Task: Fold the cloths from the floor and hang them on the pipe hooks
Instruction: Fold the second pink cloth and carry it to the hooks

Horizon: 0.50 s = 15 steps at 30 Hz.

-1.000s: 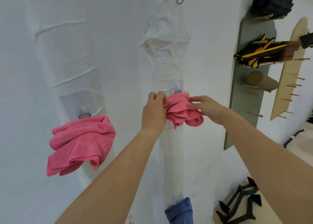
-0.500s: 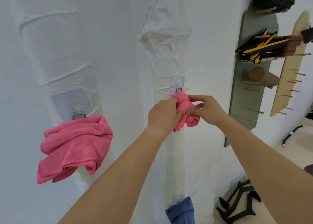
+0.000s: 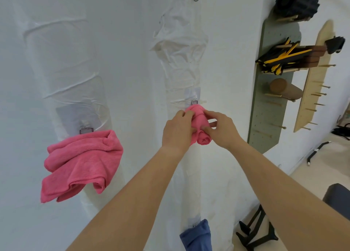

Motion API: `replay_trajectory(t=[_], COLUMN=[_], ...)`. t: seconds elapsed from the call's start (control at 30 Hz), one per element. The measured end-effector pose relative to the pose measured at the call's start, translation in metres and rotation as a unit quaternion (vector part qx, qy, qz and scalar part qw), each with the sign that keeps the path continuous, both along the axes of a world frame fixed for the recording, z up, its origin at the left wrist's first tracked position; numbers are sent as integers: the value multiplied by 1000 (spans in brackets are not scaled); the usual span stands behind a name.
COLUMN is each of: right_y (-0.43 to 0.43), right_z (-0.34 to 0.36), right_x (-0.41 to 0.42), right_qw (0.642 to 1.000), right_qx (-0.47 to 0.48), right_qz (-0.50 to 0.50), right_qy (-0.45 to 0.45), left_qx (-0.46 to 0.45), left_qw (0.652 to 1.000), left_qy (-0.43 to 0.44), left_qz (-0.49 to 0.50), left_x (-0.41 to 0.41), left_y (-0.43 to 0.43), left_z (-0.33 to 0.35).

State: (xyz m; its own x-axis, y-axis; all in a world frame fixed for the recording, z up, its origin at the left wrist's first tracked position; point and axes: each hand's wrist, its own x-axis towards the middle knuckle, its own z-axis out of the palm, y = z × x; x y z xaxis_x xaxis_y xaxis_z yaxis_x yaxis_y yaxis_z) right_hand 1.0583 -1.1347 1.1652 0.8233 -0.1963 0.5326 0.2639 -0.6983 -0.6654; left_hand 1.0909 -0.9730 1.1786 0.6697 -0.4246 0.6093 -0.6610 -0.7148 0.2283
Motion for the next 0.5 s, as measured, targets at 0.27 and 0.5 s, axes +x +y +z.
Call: replay_trajectory(t=[0.27, 0.5], right_y=[7, 39], right_z=[21, 66], right_x=[-21, -64], right_qw=[995, 992], right_qx=[24, -38], right_qz=[4, -53], right_qy=[92, 105], left_qx=[21, 8], left_qw=[998, 997], left_qy=[66, 71], left_qz=[-12, -28], left_x=[-14, -46], left_y=[6, 34], left_z=[20, 52])
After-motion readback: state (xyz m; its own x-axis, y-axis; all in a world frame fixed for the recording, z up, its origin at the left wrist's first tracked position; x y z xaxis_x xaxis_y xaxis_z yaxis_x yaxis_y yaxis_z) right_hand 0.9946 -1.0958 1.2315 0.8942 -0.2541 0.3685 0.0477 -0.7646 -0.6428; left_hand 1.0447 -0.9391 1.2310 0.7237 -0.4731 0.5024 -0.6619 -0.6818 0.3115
